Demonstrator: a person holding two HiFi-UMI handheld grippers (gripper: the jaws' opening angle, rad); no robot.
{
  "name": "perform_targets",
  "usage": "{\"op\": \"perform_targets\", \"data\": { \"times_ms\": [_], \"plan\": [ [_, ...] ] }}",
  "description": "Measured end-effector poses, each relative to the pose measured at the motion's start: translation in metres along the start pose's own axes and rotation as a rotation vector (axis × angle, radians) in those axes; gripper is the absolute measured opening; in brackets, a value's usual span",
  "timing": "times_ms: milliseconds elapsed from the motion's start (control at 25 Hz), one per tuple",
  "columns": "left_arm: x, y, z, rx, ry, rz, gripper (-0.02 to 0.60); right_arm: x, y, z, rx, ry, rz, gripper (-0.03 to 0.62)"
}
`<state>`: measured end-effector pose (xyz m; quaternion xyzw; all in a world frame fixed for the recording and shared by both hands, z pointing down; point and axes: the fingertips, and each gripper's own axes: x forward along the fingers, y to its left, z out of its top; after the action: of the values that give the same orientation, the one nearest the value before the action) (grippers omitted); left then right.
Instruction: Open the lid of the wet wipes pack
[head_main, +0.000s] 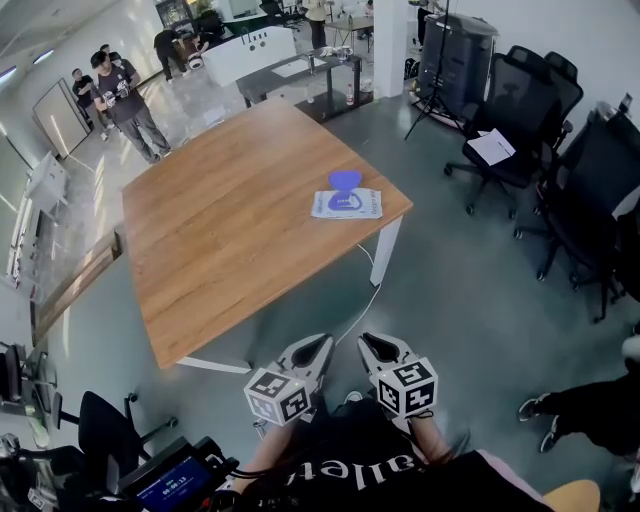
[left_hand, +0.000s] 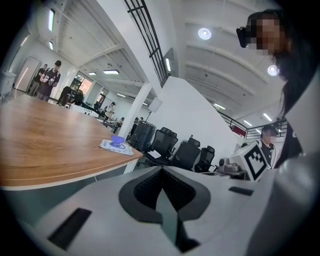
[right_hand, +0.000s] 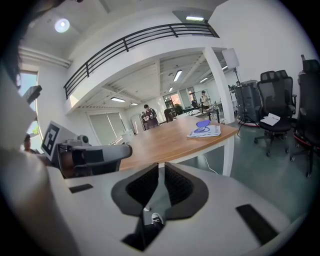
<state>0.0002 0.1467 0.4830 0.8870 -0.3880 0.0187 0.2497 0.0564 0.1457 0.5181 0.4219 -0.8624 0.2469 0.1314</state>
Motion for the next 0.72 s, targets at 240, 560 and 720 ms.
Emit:
{"op": "perform_targets", "data": {
  "times_ms": [240, 560, 720],
  "plan": [
    [0.0042, -0.0108, -0.0034, 0.001, 0.014, -0.024, 0.002, -0.0107, -0.0052, -0.0038, 0.005, 0.007, -0.023, 0.044],
    [0.0028, -0.0063, -0.0074, 0.001, 0.022, -0.024, 0.002, -0.0072, -0.0048, -0.0078, -0.002, 0.016, -0.029, 0.044],
    [-0.0001, -0.0014, -0.0053, 0.000, 0.019, -0.018, 0.002, -0.0024, -0.0013, -0.0069, -0.013, 0.020, -0.024, 0.044]
  ]
}}
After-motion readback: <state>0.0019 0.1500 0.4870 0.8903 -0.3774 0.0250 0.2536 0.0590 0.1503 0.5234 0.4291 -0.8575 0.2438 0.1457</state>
